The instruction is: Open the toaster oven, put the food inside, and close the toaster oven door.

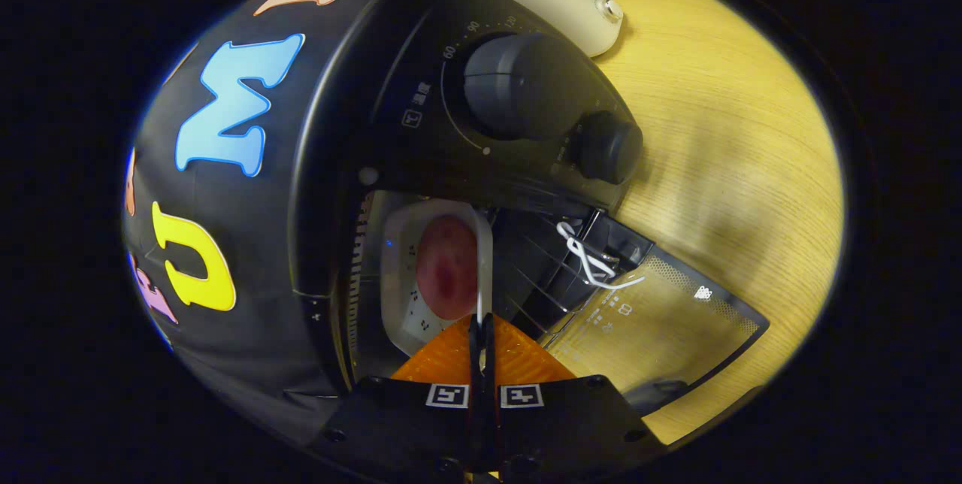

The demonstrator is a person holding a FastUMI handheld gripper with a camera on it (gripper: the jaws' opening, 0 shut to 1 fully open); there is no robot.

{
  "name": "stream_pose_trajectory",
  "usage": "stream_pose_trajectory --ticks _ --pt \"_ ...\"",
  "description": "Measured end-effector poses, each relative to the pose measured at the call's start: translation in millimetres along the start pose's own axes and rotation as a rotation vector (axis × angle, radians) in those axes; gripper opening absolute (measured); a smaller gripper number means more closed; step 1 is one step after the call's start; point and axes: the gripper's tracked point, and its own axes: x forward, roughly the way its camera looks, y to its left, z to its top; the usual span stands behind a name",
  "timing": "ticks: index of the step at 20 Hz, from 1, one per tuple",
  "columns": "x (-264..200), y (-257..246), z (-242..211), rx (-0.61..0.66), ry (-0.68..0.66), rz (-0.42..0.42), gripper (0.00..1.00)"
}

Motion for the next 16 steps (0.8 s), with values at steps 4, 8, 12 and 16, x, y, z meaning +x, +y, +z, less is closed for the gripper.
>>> stream_pose_trajectory --ticks 4,8,12,16 --pt "2 1 2 -0.005 -0.030 -0.006 0.02" --pt "-1 11 0 -0.013 -0.030 0.040 0.09" --pt "-16 16 -12 -0.067 0.013 0.078 0.25" --pt "-44 13 -26 -0.188 0.041 0.094 0.63"
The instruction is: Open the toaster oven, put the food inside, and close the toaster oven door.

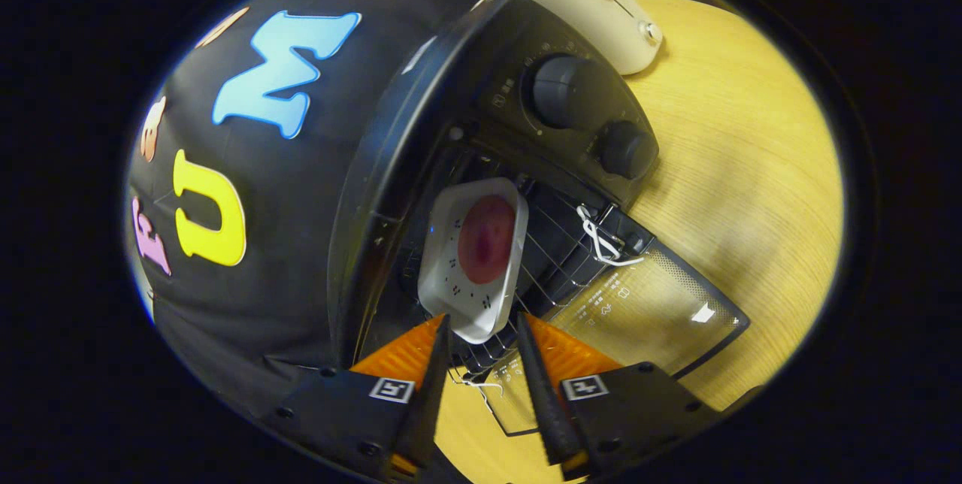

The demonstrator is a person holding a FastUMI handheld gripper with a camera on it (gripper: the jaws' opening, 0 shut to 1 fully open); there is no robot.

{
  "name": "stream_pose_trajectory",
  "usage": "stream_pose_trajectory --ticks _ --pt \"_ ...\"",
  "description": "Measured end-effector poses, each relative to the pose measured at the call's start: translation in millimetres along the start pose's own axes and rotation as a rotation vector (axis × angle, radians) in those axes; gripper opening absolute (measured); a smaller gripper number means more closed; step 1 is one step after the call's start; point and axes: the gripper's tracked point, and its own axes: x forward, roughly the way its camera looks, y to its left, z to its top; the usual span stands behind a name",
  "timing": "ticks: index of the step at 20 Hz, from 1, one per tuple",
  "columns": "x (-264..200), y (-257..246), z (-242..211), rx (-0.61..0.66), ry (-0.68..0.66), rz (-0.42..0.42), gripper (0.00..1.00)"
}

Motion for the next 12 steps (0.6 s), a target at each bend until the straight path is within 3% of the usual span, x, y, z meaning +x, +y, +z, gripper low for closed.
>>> stream_pose_trajectory --ticks 2,3,9,12 --pt "-14 -1 -11 -0.047 0.031 0.003 0.89" --pt "-19 -2 -15 -0.078 0.042 -0.003 0.94" --pt "-49 -15 -29 -0.440 0.060 -0.043 0.98" --pt "-62 -31 -34 -0.608 0.091 -0.137 0.98"
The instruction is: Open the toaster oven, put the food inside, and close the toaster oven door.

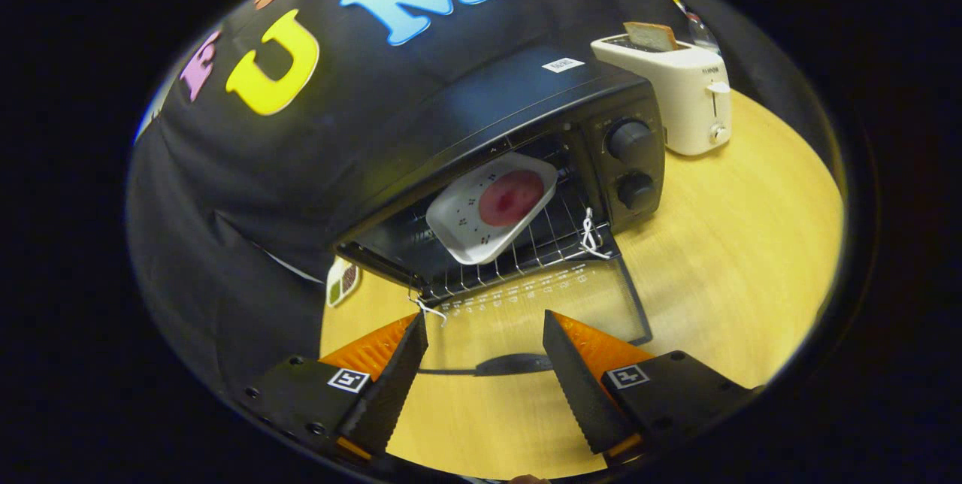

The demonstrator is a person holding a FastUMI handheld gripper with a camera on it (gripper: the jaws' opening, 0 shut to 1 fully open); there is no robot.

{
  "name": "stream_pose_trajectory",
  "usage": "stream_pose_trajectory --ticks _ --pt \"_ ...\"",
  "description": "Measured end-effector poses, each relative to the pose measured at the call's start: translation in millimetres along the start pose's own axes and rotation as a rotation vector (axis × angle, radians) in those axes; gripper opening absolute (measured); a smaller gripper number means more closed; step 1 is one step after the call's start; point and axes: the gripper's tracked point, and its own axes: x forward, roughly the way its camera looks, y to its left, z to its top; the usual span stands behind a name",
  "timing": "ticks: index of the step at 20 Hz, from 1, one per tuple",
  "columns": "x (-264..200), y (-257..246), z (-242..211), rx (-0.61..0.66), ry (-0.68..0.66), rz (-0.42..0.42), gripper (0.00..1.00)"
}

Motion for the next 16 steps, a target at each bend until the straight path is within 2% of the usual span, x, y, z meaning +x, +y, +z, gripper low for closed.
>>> stream_pose_trajectory --ticks 10,16 --pt "-3 -10 -77 -0.282 0.160 -0.148 0.99" --pt "20 -38 -100 -0.265 0.243 -0.259 0.99"
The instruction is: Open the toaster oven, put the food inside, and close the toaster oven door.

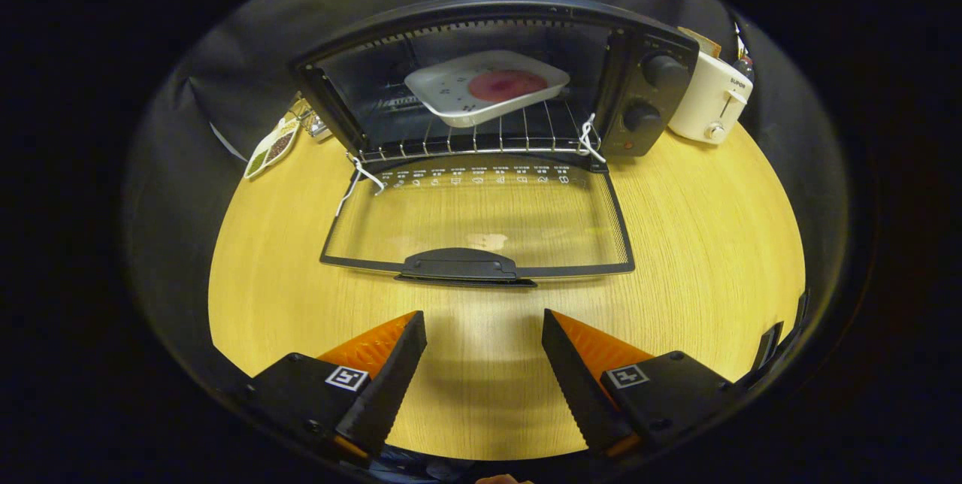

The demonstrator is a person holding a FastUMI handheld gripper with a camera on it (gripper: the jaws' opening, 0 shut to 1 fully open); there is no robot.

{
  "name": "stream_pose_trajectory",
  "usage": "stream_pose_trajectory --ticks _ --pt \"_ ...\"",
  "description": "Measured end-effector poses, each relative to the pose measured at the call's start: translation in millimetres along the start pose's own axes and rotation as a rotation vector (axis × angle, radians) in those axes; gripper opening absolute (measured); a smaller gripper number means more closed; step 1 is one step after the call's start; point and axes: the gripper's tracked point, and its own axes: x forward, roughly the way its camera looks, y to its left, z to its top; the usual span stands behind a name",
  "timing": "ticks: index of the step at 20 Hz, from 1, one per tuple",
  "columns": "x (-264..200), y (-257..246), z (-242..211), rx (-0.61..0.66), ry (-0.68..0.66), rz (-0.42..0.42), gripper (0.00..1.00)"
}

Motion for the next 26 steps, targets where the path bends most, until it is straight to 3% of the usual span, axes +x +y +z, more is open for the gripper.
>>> stream_pose_trajectory --ticks 9,16,26 --pt "34 -2 -4 -0.024 0.065 -0.068 0.99" --pt "41 7 7 0.007 0.049 -0.056 0.99" --pt "-15 13 30 0.018 -0.051 0.020 0.99"
